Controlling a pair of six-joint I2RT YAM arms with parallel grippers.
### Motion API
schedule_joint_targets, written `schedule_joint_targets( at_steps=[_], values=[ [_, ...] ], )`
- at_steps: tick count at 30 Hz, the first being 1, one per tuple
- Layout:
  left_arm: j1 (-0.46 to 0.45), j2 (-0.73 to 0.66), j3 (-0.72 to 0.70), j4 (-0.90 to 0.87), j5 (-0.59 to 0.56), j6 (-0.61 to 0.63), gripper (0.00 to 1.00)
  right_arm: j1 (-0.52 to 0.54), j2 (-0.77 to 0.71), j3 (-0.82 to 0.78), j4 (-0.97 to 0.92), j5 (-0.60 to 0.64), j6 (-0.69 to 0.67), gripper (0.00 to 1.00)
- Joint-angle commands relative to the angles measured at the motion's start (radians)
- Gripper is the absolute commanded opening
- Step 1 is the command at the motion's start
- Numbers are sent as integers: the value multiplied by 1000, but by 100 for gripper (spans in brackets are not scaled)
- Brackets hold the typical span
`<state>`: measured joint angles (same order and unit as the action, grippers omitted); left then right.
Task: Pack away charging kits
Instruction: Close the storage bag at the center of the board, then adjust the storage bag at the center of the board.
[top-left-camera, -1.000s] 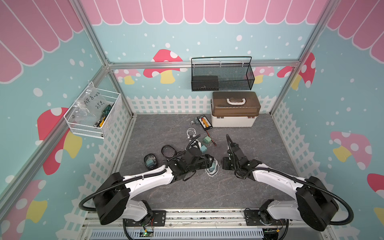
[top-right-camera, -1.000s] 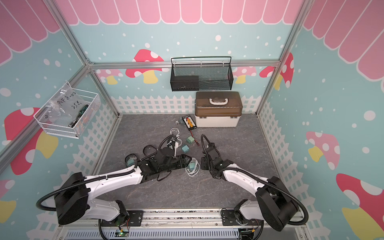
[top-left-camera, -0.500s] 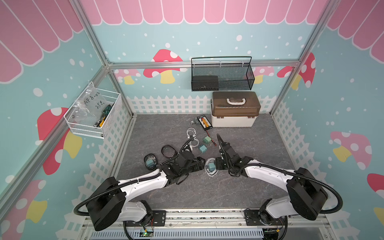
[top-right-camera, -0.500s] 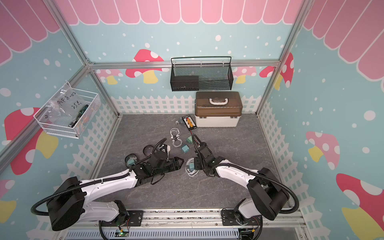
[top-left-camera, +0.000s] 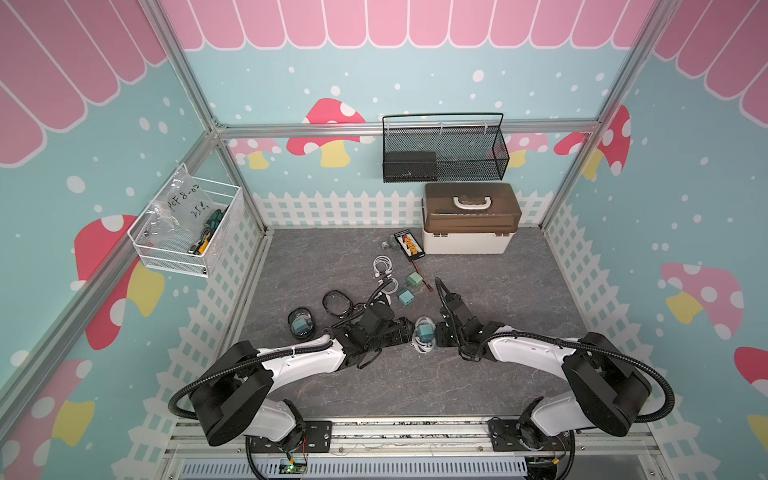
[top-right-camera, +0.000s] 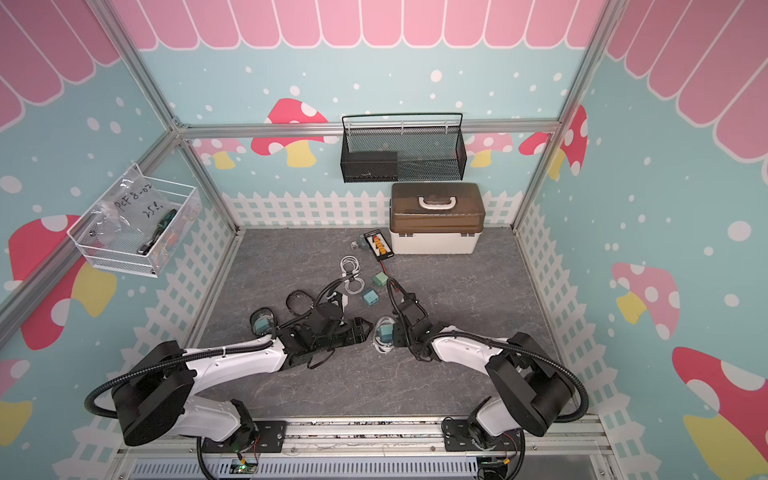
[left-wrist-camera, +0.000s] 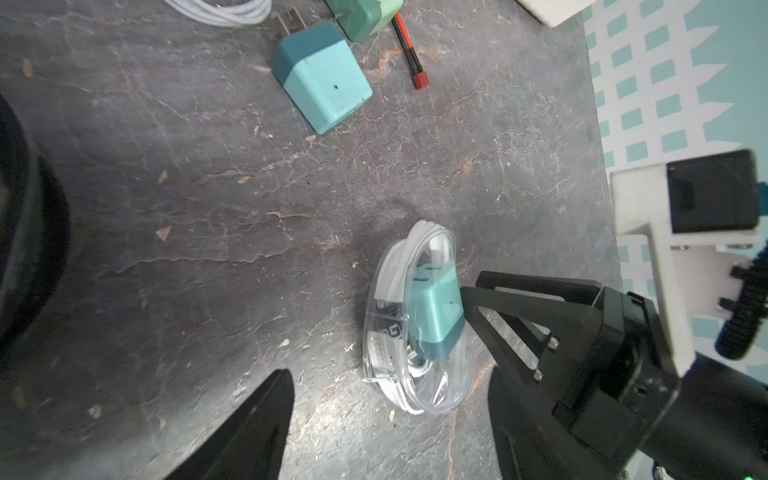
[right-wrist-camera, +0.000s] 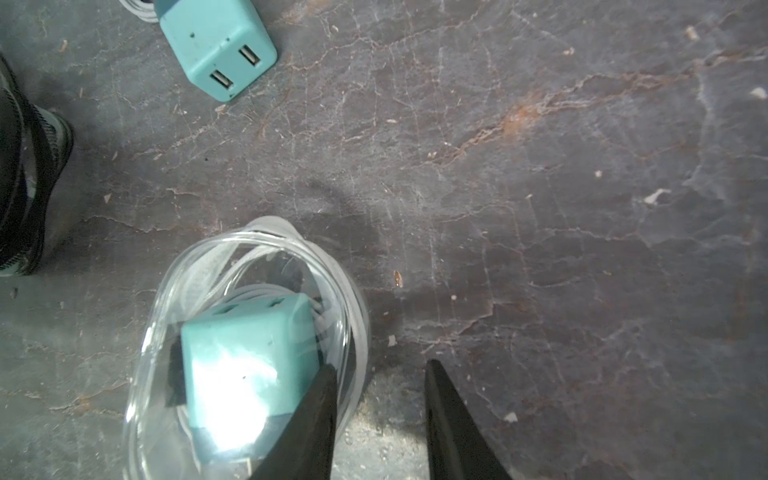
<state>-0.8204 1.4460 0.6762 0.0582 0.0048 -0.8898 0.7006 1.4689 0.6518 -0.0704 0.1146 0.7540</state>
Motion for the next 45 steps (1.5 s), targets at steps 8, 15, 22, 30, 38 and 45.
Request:
schedule_joint_targets(
  at_steps=[8, 15, 22, 30, 38, 45],
  values=[
    [11, 128, 59, 111, 80, -21, 76, 2, 69, -43, 30, -11, 12, 26],
    [11, 222, 93, 170, 133, -39, 74, 2, 85, -82, 117, -52, 14, 15],
    [19, 269, 106, 177, 144, -65, 73, -4, 65, -98, 132, -46, 6, 13],
    [33, 183, 57, 134, 88, -56, 71, -39, -185, -113, -25, 7, 3, 40],
    [19, 202, 97, 54, 75, -16, 71, -47, -201, -31, -55, -77, 26, 58],
    [-49, 292, 208, -44, 39, 30, 68, -45, -44, 27, -24, -97, 36, 51]
  ],
)
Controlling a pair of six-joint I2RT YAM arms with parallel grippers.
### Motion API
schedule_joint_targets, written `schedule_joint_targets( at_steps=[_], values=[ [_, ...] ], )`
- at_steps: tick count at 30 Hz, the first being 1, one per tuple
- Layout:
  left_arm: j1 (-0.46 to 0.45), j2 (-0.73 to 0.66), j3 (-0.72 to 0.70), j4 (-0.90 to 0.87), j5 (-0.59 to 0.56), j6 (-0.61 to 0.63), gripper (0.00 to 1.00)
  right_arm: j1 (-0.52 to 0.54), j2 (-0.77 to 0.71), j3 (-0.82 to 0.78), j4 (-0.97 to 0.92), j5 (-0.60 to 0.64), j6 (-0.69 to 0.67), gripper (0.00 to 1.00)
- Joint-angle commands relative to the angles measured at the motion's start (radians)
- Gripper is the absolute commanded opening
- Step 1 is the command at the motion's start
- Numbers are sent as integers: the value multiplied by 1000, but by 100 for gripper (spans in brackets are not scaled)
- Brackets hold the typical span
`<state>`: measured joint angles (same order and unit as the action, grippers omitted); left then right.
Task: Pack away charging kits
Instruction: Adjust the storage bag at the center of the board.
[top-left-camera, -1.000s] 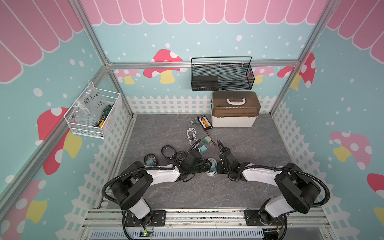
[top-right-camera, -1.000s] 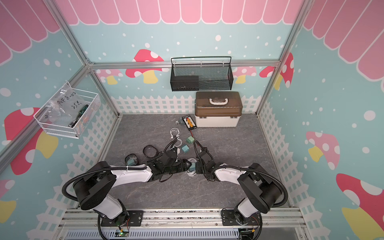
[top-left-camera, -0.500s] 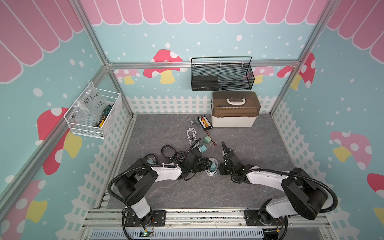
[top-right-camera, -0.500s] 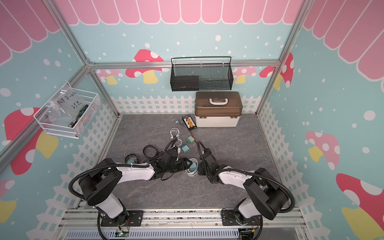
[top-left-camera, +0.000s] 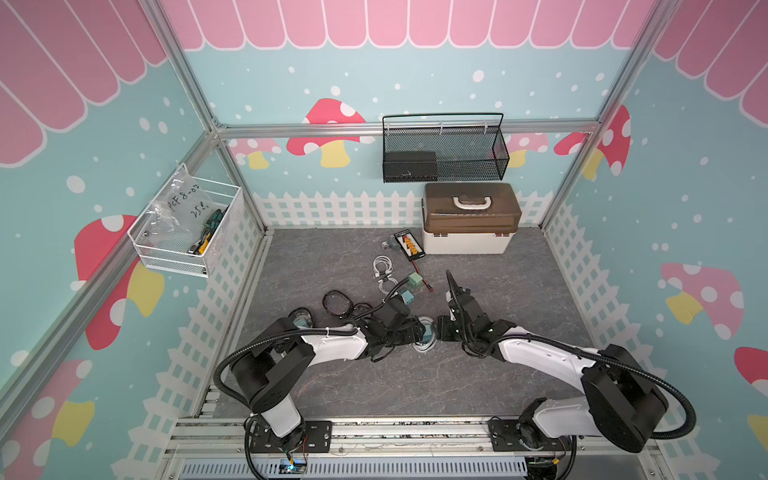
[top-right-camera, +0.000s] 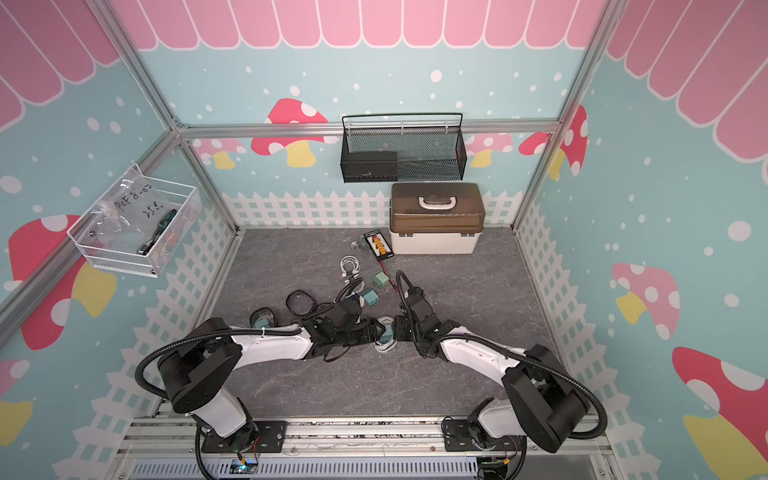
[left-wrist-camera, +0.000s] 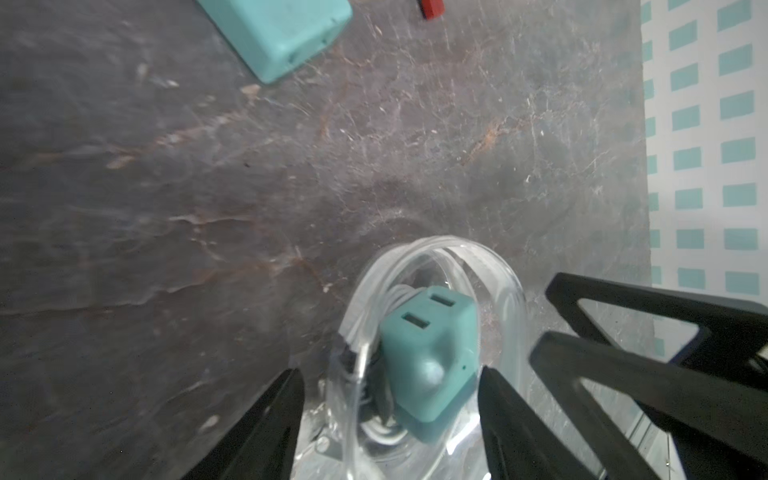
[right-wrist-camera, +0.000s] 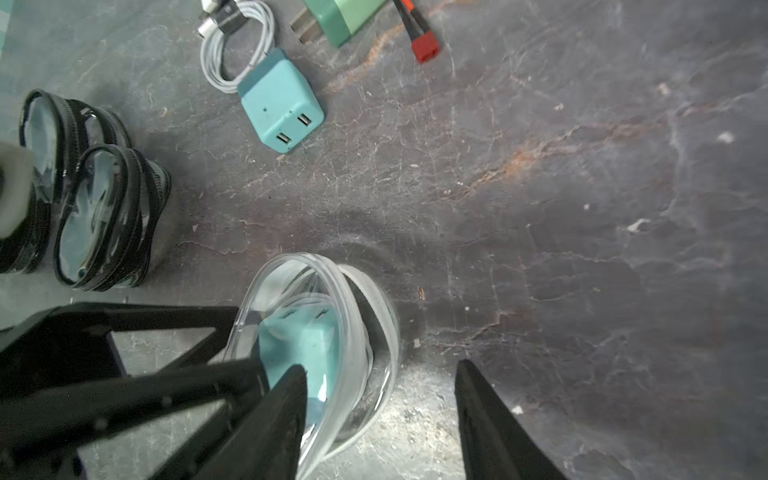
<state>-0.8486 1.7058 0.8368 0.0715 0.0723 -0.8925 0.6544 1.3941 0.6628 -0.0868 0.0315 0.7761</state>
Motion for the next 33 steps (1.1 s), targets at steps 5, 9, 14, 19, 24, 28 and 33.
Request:
schedule_joint_targets(
  at_steps=[5, 9, 14, 19, 24, 28, 33],
  values=[
    [-32, 37, 56, -51, -31, 32, 68, 1, 61, -14, 6, 4, 20, 31],
    [-47, 25, 63, -65, -48, 31, 69, 1, 75, -46, 34, 1, 27, 22],
    [-52, 6, 61, -69, -67, 20, 73, 1, 97, -95, 82, 1, 38, 17],
    [-49, -27, 43, -53, -78, 10, 77, 1, 113, -123, 132, -11, 37, 16],
    [-21, -39, 2, 7, -54, -16, 78, 0, 103, -126, 136, 1, 25, 16],
    [33, -8, -28, 62, 15, -42, 78, -1, 108, -130, 148, 6, 14, 15],
    [52, 55, -16, 114, 86, -49, 77, -2, 136, -144, 217, -28, 2, 9]
  ],
)
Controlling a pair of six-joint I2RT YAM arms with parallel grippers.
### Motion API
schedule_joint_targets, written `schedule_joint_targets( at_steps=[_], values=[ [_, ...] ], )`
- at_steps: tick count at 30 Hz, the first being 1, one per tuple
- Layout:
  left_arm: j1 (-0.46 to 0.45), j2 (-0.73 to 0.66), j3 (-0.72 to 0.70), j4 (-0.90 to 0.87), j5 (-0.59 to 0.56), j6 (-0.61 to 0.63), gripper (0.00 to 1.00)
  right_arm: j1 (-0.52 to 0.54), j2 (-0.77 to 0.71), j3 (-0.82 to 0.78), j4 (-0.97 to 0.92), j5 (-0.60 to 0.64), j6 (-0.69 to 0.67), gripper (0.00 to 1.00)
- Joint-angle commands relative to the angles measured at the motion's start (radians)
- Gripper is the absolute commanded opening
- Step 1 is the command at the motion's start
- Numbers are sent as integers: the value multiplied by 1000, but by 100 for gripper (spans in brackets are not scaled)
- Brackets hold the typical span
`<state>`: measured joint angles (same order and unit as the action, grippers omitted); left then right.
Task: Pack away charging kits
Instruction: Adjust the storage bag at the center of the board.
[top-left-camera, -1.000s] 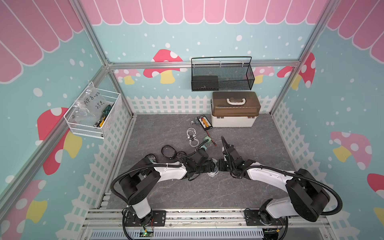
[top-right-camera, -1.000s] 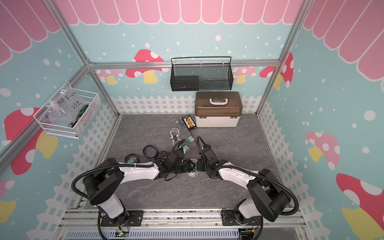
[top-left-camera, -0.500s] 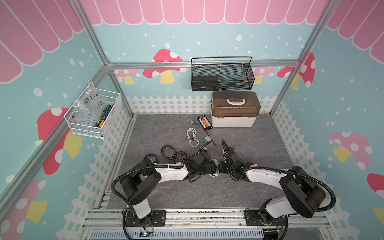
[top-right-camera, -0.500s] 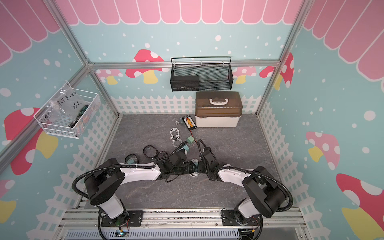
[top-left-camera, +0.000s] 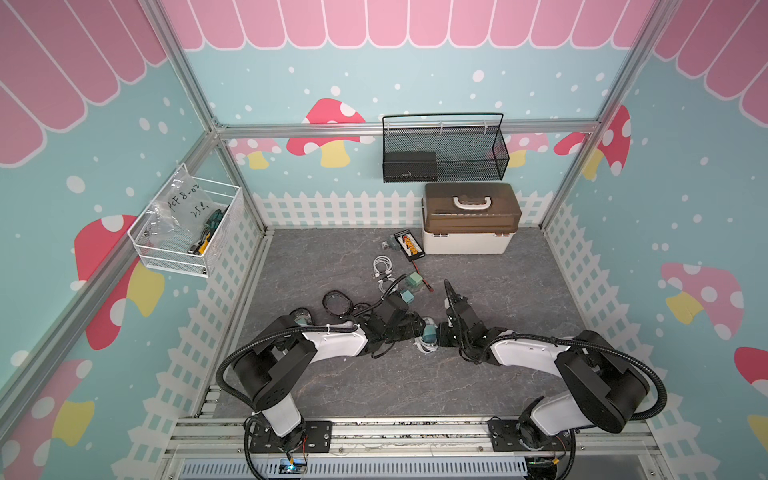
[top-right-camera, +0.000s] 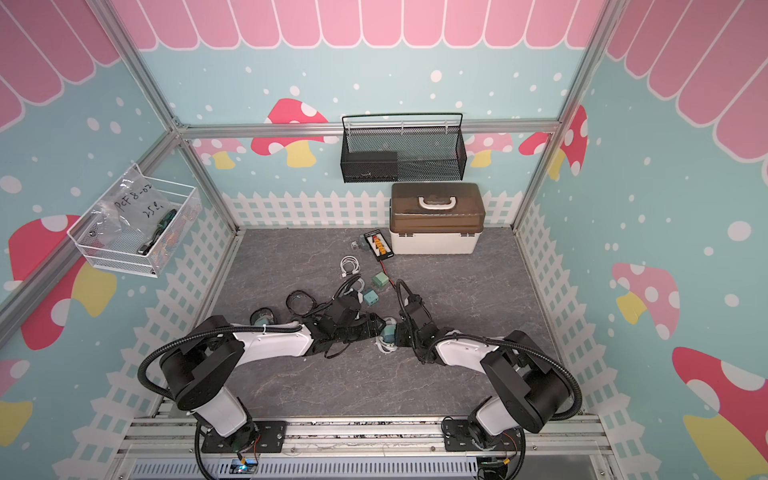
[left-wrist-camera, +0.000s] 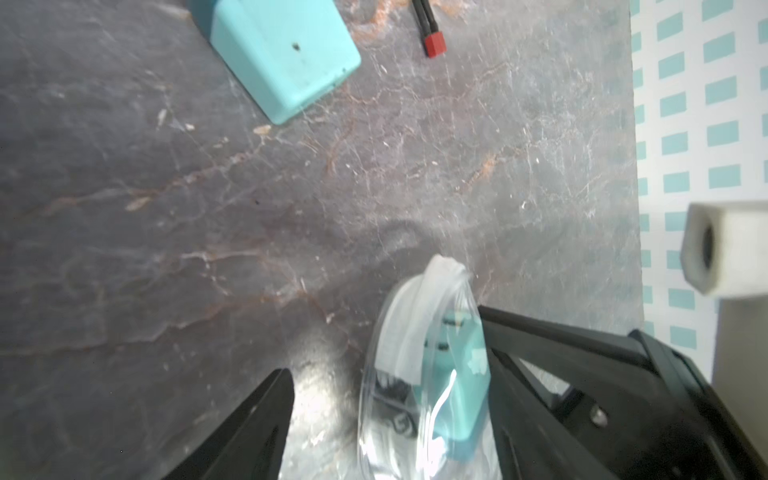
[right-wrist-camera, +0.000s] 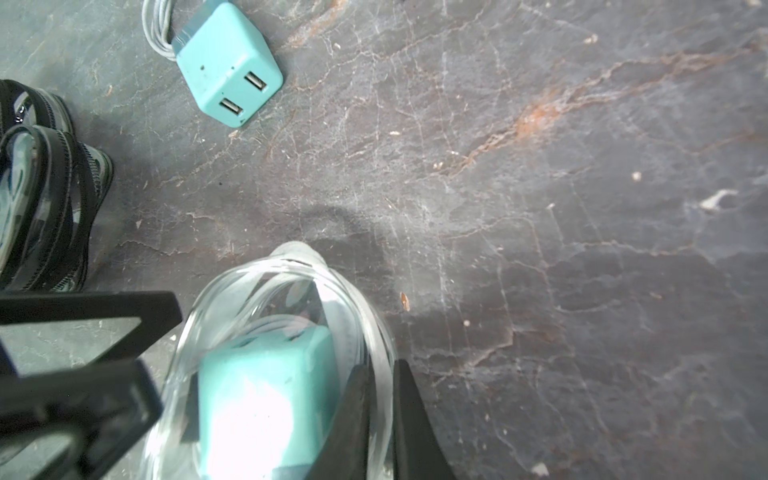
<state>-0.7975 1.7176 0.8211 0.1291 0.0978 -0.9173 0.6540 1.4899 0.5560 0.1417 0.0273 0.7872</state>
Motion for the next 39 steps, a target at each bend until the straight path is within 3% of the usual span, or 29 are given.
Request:
schedule_joint_targets(
  at_steps=[1, 10, 17, 29, 33, 39],
  values=[
    [2, 59, 7, 67, 81, -26, 77, -2, 48, -39, 1, -28, -8, 8],
    [3, 149, 36, 156, 192, -63, 71, -5, 48, -65, 53, -42, -9, 1],
    [-1, 136, 5, 198, 203, -93, 64, -6, 25, -75, 81, -61, -8, 0],
    [-69, 43, -45, 85, 43, -109, 64, -13, 18, -57, 173, -163, -36, 1],
    [-92, 35, -40, 31, -28, -123, 65, -60, -29, -28, -5, -82, -46, 24],
    [-98, 33, -20, 5, -50, -124, 65, -110, -165, -20, -194, -12, -51, 35]
  ],
)
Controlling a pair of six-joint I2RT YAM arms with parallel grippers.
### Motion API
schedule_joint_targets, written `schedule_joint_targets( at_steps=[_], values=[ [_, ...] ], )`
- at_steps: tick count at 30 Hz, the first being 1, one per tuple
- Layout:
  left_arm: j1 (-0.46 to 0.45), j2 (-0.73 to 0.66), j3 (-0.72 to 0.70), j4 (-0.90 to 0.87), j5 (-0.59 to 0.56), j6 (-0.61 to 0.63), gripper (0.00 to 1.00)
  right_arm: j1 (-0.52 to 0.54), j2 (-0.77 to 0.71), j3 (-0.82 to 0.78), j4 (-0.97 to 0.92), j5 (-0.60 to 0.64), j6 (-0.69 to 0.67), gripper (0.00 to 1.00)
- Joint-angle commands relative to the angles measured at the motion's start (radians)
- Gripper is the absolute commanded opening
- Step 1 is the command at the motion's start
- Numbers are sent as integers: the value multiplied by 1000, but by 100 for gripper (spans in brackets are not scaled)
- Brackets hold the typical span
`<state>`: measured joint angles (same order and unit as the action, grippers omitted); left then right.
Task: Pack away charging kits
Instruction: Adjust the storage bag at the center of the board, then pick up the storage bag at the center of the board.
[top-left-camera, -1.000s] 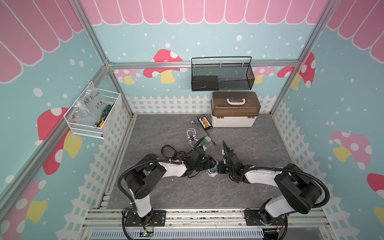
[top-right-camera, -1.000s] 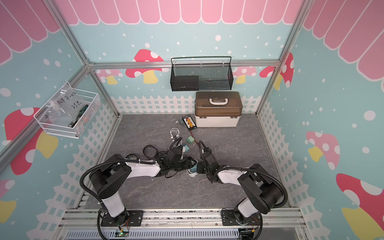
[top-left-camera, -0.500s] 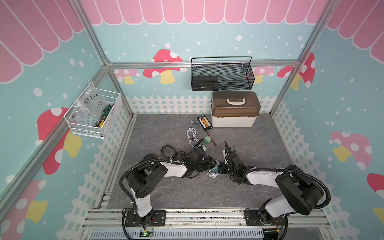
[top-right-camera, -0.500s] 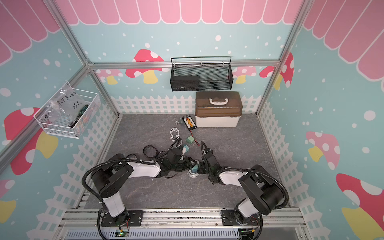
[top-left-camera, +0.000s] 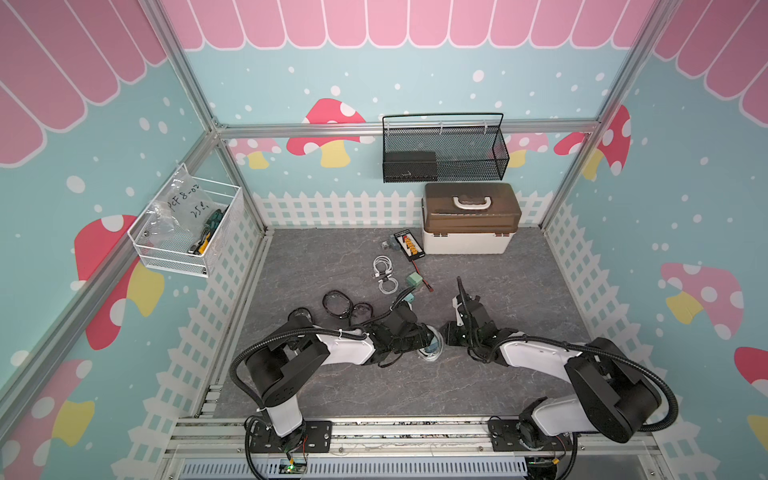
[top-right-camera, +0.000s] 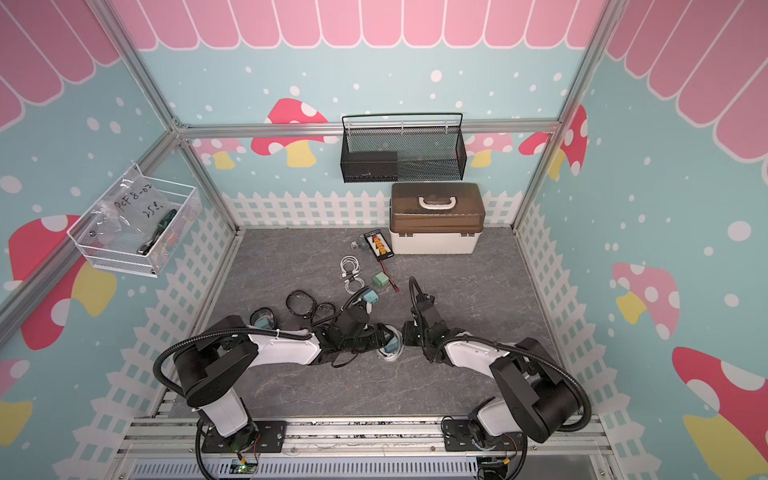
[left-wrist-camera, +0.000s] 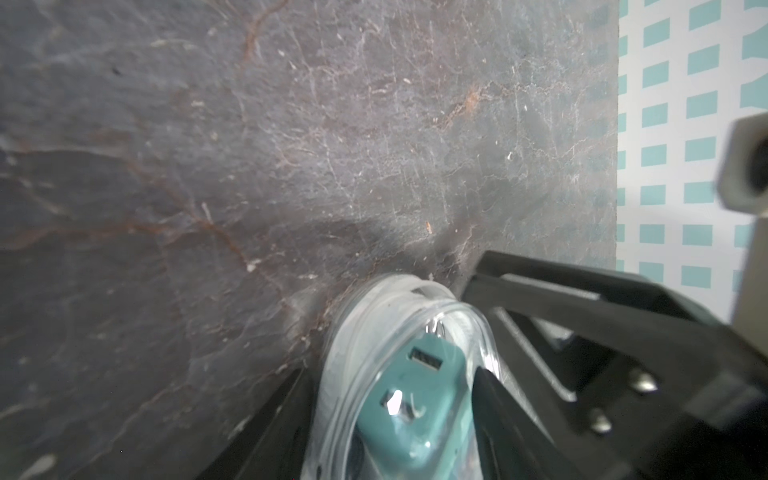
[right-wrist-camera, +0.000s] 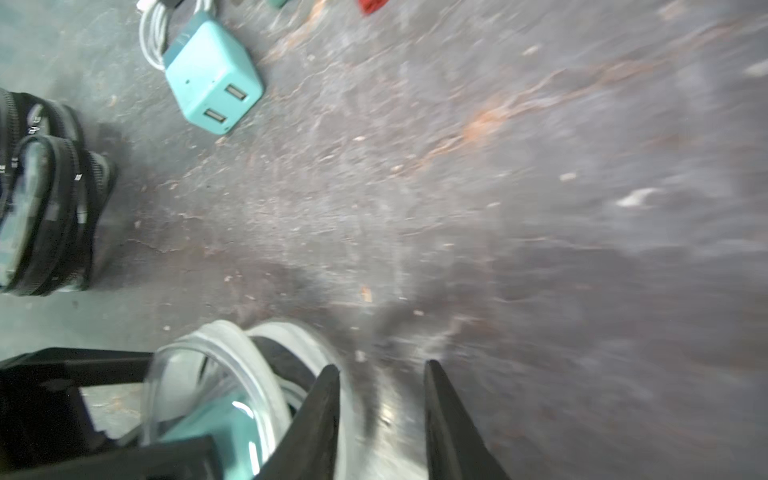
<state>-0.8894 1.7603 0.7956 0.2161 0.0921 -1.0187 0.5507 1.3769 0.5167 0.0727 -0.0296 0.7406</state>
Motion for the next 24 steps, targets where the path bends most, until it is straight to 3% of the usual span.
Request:
schedule_joint_targets(
  at_steps=[1, 5, 11, 17, 24],
  values=[
    [-6, -11, 10, -86, -46, -21, 65, -7, -78, 18, -130, 39, -7, 37],
    [-11, -23, 22, -104, -51, -17, 67, -6, -160, 26, -138, -18, -19, 47],
    [-10, -112, 16, -168, -117, -1, 77, 2, -136, 30, -82, -135, -14, 46],
    [13, -231, -32, -200, -168, 9, 83, 32, -58, 32, -13, -195, 1, 38],
    [37, -287, -104, -145, -151, 4, 84, 41, -1, 31, -3, -161, 17, 24]
  ],
)
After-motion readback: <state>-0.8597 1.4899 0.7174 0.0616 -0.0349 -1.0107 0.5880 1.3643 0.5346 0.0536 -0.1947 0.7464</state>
